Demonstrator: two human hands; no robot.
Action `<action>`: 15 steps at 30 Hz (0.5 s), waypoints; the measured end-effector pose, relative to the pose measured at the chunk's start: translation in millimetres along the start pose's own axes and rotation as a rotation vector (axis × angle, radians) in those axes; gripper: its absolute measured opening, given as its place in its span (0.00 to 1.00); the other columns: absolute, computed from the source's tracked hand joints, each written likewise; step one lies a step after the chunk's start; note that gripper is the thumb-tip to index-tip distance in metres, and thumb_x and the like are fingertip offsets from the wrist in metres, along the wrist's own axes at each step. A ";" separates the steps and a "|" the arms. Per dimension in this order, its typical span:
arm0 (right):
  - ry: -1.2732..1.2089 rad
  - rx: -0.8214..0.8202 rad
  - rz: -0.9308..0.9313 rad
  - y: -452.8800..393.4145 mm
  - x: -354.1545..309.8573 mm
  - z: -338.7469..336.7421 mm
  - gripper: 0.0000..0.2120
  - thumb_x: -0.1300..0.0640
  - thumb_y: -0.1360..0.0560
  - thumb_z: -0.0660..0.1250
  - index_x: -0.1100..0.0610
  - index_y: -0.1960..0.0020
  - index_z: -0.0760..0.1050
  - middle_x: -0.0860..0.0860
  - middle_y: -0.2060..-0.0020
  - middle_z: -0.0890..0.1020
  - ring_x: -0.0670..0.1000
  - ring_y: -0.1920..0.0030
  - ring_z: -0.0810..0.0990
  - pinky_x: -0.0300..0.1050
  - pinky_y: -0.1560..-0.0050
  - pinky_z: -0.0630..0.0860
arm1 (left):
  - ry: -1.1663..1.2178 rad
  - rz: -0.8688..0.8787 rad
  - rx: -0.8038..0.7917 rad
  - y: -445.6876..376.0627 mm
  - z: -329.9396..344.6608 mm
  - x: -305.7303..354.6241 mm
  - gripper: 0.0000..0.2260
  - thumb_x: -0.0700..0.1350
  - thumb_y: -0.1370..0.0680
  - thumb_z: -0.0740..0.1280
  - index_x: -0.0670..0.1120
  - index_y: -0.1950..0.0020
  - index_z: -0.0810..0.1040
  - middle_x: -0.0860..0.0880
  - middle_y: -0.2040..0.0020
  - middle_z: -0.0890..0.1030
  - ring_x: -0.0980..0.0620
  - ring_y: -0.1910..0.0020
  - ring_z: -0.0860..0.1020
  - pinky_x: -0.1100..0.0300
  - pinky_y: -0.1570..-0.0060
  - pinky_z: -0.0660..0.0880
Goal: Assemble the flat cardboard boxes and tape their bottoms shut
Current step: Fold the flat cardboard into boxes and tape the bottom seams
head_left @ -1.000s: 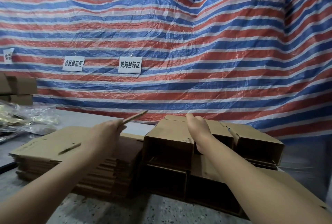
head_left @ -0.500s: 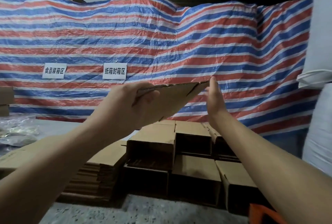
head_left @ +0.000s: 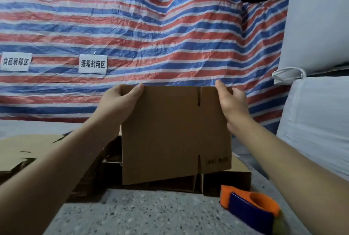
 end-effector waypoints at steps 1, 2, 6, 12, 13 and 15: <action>0.000 0.020 0.032 8.4 7.9 -2.8 0.18 0.36 0.22 0.64 0.51 0.50 0.77 0.52 0.56 0.85 0.52 0.57 0.85 0.50 0.52 0.84 | 0.017 -0.059 -0.009 2.4 2.9 -7.8 0.11 0.60 0.23 0.68 0.53 0.54 0.76 0.52 0.52 0.81 0.53 0.52 0.79 0.57 0.56 0.74; -0.001 0.036 0.048 16.6 16.4 -5.8 0.18 0.37 0.22 0.64 0.51 0.49 0.77 0.53 0.56 0.85 0.52 0.57 0.85 0.51 0.51 0.84 | 0.031 -0.118 -0.016 4.7 5.3 -16.1 0.12 0.60 0.24 0.69 0.53 0.53 0.76 0.51 0.53 0.81 0.53 0.53 0.80 0.57 0.58 0.74; 0.015 0.059 0.098 47.1 48.9 -13.6 0.21 0.37 0.23 0.66 0.54 0.43 0.77 0.54 0.50 0.84 0.54 0.51 0.84 0.57 0.46 0.82 | 0.023 -0.307 -0.054 17.7 13.5 -51.9 0.14 0.60 0.26 0.71 0.51 0.54 0.75 0.50 0.54 0.80 0.51 0.55 0.79 0.59 0.64 0.72; 0.000 0.072 0.239 72.4 93.1 -13.2 0.23 0.39 0.22 0.65 0.55 0.37 0.75 0.56 0.44 0.83 0.58 0.43 0.82 0.62 0.40 0.79 | 0.003 -0.366 -0.116 37.2 20.6 -93.4 0.15 0.58 0.24 0.70 0.49 0.44 0.78 0.48 0.50 0.82 0.50 0.50 0.80 0.54 0.53 0.76; 0.002 0.069 0.265 76.0 102.0 -11.8 0.22 0.39 0.22 0.65 0.56 0.38 0.76 0.56 0.45 0.83 0.59 0.43 0.82 0.63 0.40 0.79 | -0.017 -0.374 -0.112 41.7 20.6 -100.1 0.15 0.58 0.24 0.69 0.48 0.45 0.79 0.47 0.51 0.82 0.49 0.50 0.80 0.54 0.51 0.76; -0.007 0.049 0.302 83.7 120.7 -9.5 0.17 0.42 0.21 0.66 0.55 0.44 0.77 0.56 0.52 0.84 0.58 0.49 0.84 0.63 0.43 0.80 | -0.059 -0.384 -0.121 51.1 19.9 -113.8 0.14 0.57 0.23 0.68 0.48 0.46 0.80 0.46 0.51 0.83 0.48 0.50 0.81 0.53 0.51 0.77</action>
Point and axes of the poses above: each hand's wrist, its own y-axis away from the middle knuckle, its own z-axis out of the palm, x = y × z, the point moved 3 cm from there along -y, towards the middle knuckle
